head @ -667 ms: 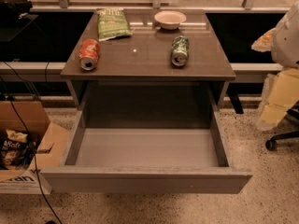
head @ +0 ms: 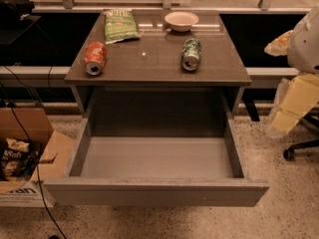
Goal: Place coke can into top drawer
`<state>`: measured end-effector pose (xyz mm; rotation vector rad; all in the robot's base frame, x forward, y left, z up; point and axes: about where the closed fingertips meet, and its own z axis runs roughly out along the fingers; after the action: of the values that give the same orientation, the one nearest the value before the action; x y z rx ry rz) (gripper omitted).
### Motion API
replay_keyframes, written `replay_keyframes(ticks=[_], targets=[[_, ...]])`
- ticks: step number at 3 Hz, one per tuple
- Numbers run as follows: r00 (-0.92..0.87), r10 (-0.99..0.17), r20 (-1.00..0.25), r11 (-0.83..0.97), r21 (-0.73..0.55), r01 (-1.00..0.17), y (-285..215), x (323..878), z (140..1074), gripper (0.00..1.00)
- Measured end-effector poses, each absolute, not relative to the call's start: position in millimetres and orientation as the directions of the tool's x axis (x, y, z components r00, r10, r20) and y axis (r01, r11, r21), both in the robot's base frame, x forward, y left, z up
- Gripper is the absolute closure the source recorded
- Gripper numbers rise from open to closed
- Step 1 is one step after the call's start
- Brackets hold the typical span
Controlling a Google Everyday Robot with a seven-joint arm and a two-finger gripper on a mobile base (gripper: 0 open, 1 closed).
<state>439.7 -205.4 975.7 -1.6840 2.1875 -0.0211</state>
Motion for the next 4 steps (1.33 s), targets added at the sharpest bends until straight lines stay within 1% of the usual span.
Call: replay_keyframes(ticks=[1,3,4], targets=[[-0.184,-0.897,-0.402,0.290,-0.218,-0.932,-180,443,972,0.00],[-0.102,-0.829,-0.550,0.254,-0.208,-0.945,-121,455,971,0.00],[-0.102,-0.829,-0.550,0.254,-0.208,-0.945,-121,455,971,0.00]])
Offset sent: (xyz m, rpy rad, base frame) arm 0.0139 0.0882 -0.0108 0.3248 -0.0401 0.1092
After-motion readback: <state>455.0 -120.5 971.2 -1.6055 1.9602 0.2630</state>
